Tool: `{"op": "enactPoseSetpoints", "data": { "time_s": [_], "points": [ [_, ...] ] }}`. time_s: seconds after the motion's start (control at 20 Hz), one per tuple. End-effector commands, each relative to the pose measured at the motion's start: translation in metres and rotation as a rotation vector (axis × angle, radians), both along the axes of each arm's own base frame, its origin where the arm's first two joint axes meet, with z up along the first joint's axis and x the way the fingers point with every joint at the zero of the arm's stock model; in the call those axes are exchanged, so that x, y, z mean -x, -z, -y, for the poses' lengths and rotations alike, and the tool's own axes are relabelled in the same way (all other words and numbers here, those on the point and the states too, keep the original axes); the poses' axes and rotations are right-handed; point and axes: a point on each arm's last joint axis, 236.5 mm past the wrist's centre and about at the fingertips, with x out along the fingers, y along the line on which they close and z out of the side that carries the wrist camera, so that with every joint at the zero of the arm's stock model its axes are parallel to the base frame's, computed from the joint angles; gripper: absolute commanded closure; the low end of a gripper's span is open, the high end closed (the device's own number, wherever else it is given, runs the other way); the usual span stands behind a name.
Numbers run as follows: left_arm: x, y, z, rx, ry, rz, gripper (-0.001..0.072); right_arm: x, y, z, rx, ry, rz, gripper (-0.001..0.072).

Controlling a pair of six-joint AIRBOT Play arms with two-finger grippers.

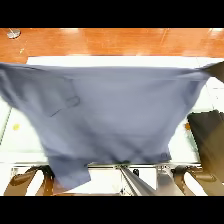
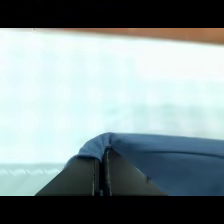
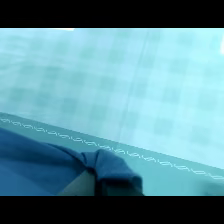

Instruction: Fold the shirts.

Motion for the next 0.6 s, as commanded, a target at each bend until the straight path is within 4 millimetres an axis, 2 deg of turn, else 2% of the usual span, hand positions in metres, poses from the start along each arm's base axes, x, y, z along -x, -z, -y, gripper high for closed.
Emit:
{"op": "enactPoseSetpoints", "data": {
  "time_s": [0.0, 0.15, 0.25, 0.35, 0.45, 0.55],
  "points": [
    [-0.063, 0.082, -0.013, 0.079, -0.039, -0.116, 0.0683, -0.075, 0.079, 0.007, -0.037, 0.03, -0.11, 0.0668],
    [-0.121, 0.117, -0.013, 0.089, -0.058, -0.112, 0.0683, -0.141, 0.136, 0.016, -0.065, 0.086, -0.161, 0.0669],
    [-0.159, 0.139, -0.005, 0.108, -0.069, -0.111, 0.0683, -0.18, 0.169, 0.017, -0.095, 0.108, -0.199, 0.0669],
    [-0.187, 0.157, 0.001, 0.145, -0.1, -0.115, 0.0683, -0.213, 0.195, 0.014, -0.146, 0.125, -0.237, 0.0669],
    [-0.204, 0.178, 0.001, 0.213, -0.159, -0.148, 0.0683, -0.239, 0.214, 0.008, -0.203, 0.136, -0.26, 0.0669],
    [-0.207, 0.199, 0.001, 0.281, -0.22, -0.203, 0.0683, -0.25, 0.23, 0.002, -0.245, 0.137, -0.291, 0.0668]
  ]
}}
